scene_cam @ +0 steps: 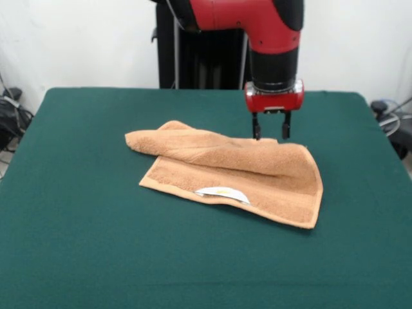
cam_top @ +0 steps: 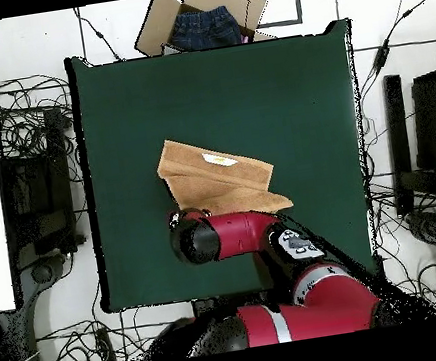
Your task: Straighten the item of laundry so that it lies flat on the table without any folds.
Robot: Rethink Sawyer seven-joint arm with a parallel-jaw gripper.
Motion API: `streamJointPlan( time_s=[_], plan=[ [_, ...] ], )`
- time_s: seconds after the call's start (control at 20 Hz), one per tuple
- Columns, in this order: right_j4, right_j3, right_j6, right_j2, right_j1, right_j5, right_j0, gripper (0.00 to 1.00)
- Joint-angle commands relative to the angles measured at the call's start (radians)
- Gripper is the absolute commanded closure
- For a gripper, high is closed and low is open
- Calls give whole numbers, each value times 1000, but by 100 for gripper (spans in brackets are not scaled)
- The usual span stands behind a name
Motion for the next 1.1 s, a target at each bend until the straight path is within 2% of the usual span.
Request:
streamJointPlan(
  time_s=[0.05, 0.65, 0.85, 1.1],
  plan=[
    [-36, -70, 101, 44, 45, -82, -13, 0],
    [-40, -74, 99, 41, 70, -115, -12, 0],
    [-14, -124, 115, -54, 103, -127, 75, 0],
    [-14, -172, 116, -78, 185, -170, 83, 0]
  ],
)
